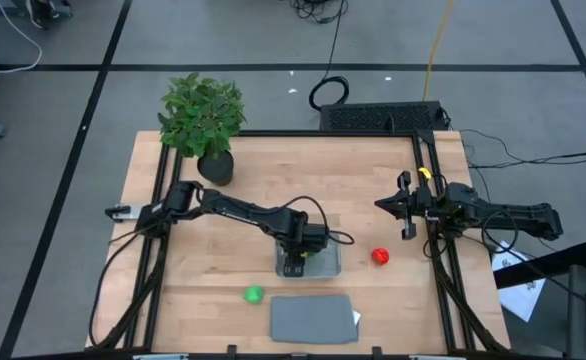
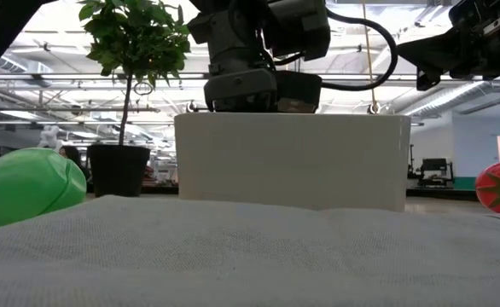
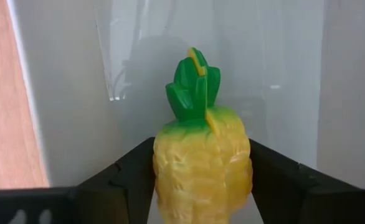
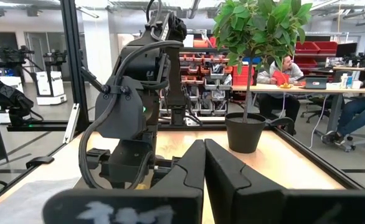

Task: Pick and placing Produce into tupperware
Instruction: Put the yellow pineapple into the gray bin, then put the red tomato into the gray bin

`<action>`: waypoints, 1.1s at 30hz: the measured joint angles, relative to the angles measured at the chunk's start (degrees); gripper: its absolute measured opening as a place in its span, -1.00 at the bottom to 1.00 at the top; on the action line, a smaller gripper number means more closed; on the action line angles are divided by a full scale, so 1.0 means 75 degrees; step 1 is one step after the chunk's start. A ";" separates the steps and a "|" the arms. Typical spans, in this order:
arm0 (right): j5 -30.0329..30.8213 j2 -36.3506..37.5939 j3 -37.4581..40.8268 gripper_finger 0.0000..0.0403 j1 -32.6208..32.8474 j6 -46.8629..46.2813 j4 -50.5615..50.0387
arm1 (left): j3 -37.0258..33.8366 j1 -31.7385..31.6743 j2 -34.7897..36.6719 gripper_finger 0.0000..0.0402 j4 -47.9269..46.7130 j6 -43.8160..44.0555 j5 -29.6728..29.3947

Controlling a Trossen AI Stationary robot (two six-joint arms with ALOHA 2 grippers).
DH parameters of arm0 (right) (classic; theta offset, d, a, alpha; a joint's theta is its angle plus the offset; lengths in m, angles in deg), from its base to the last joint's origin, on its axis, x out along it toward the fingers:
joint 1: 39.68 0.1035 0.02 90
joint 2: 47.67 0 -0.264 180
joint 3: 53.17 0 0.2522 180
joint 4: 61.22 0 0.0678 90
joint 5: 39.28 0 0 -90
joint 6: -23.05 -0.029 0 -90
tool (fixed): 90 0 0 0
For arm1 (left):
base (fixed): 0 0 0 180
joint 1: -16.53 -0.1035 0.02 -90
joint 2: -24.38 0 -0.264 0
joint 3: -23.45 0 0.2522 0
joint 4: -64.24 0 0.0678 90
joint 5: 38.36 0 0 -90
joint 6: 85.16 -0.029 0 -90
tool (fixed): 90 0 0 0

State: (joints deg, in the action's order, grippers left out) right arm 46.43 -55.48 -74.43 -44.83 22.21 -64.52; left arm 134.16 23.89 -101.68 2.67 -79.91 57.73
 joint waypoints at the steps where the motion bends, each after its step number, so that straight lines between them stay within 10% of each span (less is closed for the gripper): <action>1: 0.0000 0.0000 0.0000 -1.00 0.0001 0.0000 0.0000 | -0.0001 0.0000 0.0000 0.13 -0.0001 -0.0003 0.0016; 33: 0.0000 0.0003 0.0001 -1.00 0.0001 0.0000 0.0006 | 0.0806 0.0009 0.0064 0.29 -0.1034 -0.0311 -0.0231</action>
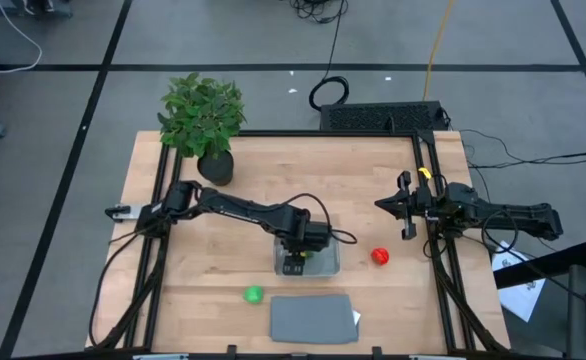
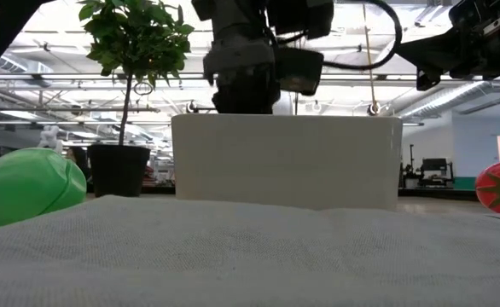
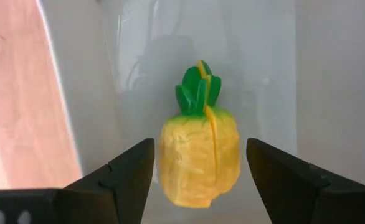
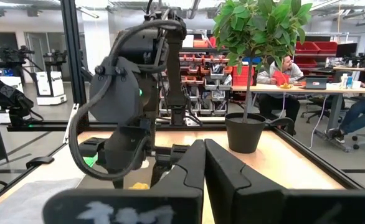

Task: Pick and placing Produce into tupperware
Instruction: Put the red tomato into the gray bin

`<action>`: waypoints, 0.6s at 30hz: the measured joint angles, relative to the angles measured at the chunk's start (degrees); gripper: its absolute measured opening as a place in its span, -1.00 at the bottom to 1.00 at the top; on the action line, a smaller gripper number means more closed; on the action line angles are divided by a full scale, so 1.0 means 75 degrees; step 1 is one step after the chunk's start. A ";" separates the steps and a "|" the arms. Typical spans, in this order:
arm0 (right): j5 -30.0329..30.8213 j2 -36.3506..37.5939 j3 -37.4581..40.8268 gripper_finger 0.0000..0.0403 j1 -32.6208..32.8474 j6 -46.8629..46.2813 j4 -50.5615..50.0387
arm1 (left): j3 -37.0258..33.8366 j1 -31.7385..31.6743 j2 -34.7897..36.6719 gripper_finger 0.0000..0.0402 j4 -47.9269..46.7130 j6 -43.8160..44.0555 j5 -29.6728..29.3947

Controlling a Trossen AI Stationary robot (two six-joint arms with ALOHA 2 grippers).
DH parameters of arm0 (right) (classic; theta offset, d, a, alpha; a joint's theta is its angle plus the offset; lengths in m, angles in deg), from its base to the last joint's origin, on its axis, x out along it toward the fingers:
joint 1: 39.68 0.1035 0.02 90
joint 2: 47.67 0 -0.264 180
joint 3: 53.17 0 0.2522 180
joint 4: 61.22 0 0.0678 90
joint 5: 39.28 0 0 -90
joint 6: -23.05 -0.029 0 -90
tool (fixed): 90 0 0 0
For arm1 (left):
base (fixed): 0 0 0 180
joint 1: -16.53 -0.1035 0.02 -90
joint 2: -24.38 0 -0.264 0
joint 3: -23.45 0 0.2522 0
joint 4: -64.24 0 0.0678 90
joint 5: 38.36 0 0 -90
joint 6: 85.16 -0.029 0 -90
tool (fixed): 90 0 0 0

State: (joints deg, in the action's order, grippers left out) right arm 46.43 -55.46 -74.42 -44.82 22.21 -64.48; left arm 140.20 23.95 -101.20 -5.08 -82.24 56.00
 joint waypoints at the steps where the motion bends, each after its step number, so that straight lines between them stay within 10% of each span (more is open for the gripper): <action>1: 0.0000 0.0000 0.0000 -1.00 -0.0001 0.0000 -0.0001 | 0.0117 0.0000 0.0000 0.29 -0.0145 -0.0058 -0.0018; 11: 0.0000 0.0000 0.0000 -1.00 -0.0001 0.0000 -0.0003 | 0.1505 0.0000 0.0009 0.22 -0.1952 -0.0731 -0.0693; 18: -0.0001 0.0000 0.0000 -1.00 0.0000 0.0000 -0.0003 | 0.2304 0.0000 0.0009 -0.30 -0.3276 -0.0913 -0.1696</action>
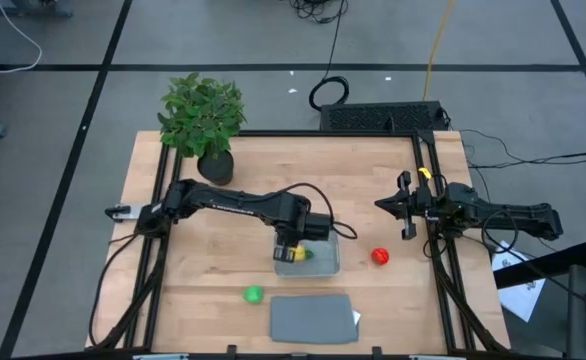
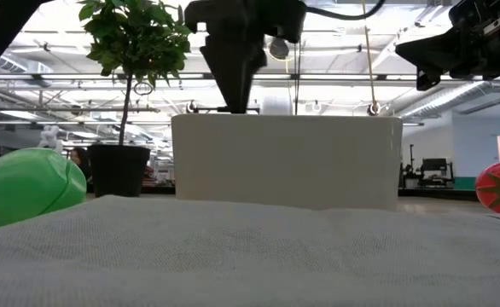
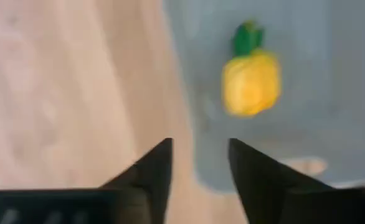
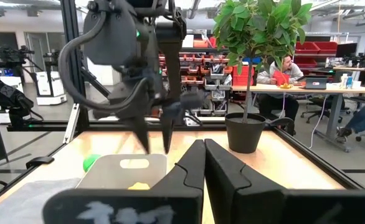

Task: Pick and placing Produce into tupperware
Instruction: Put the red tomato into the gray bin

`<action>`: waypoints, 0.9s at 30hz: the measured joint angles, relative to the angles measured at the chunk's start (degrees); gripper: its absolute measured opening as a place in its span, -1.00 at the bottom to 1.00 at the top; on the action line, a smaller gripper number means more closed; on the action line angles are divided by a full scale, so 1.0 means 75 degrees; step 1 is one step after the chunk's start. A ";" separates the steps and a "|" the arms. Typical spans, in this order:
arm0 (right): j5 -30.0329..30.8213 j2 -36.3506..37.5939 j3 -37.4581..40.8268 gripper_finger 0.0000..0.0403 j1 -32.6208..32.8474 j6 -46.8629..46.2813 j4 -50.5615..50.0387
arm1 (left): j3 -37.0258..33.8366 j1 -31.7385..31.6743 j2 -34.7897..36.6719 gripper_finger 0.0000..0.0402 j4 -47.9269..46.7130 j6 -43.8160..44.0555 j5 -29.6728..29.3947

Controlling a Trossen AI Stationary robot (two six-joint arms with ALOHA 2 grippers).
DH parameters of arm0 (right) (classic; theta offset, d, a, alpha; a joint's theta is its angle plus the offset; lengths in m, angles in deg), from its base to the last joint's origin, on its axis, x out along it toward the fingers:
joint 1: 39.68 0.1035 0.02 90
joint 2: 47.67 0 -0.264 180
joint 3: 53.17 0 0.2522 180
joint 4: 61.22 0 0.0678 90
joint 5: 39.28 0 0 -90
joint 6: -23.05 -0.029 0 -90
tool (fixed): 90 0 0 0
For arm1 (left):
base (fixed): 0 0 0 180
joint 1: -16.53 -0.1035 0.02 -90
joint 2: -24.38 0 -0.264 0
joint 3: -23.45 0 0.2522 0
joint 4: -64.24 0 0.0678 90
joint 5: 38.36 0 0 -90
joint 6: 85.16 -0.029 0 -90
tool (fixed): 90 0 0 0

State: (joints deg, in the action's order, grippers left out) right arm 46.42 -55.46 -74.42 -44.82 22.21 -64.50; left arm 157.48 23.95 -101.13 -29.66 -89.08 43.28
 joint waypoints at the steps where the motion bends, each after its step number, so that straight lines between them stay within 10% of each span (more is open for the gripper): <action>1: 0.0001 0.0000 0.0000 -1.00 0.0002 0.0000 0.0000 | 0.0091 0.0000 0.0000 -0.40 -0.0189 -0.0004 -0.0170; 7: 0.0000 0.0000 0.0000 -1.00 0.0000 0.0000 0.0000 | 0.0452 -0.0021 0.0142 -0.95 -0.0945 0.0200 -0.0671; 27: -0.0002 -0.0026 0.0000 -1.00 0.0000 0.0003 -0.0031 | -0.0238 -0.0543 0.4491 -1.00 0.0965 -0.0417 -0.1187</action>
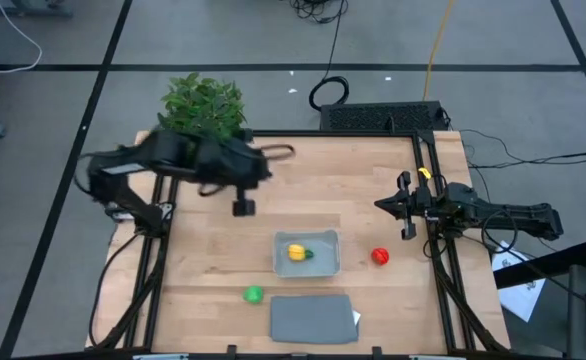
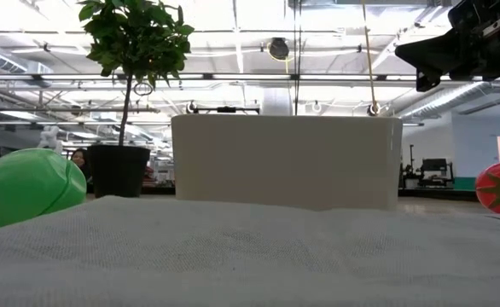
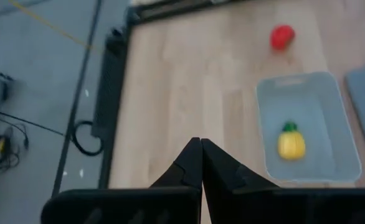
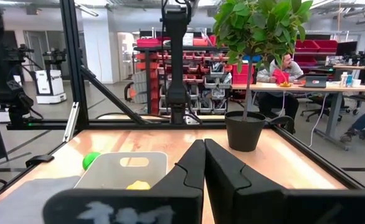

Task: Pick and placing Produce into tupperware
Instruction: Put the red tomato into the gray bin

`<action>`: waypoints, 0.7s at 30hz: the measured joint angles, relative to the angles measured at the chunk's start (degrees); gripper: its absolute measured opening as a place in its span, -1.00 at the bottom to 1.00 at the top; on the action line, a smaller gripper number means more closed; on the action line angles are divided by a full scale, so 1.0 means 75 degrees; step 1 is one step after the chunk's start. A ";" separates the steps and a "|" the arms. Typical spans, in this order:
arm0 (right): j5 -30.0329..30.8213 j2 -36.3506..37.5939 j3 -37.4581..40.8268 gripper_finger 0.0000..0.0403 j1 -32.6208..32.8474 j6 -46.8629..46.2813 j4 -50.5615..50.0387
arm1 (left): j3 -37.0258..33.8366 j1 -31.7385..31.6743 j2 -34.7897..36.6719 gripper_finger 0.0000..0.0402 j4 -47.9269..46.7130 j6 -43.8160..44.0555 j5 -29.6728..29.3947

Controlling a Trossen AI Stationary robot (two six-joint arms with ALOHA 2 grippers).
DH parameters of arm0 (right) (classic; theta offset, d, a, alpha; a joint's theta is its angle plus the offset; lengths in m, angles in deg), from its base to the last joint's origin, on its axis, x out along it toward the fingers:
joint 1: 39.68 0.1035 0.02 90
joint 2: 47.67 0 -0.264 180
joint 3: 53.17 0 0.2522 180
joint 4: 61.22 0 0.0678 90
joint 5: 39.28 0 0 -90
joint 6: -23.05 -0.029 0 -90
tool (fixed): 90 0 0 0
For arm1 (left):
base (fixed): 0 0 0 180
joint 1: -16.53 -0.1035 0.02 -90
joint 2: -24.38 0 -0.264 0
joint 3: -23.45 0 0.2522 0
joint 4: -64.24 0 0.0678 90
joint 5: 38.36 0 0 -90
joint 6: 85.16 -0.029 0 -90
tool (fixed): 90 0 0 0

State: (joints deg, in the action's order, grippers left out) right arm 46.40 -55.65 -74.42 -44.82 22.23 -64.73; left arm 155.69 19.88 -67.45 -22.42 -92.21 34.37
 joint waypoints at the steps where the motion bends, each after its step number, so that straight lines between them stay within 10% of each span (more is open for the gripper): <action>1: 0.0000 0.0000 0.0000 -1.00 0.0001 0.0000 -0.0018 | -0.0190 -0.0079 0.0236 -1.00 0.0103 0.0005 -0.0088; 10: 0.0003 -0.0003 0.0000 -1.00 0.0000 0.0023 -0.0052 | -0.3529 -0.0544 0.2961 -1.00 0.2093 0.0699 -0.0381; 21: 0.0003 -0.0006 0.0005 -1.00 -0.0001 -0.0101 -0.0253 | -0.8846 -0.0184 0.5452 -1.00 0.8229 0.0401 0.1910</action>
State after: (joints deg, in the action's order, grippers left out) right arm 46.43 -55.70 -74.39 -44.83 21.47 -66.63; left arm 89.34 18.50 -26.56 39.30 -89.20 48.70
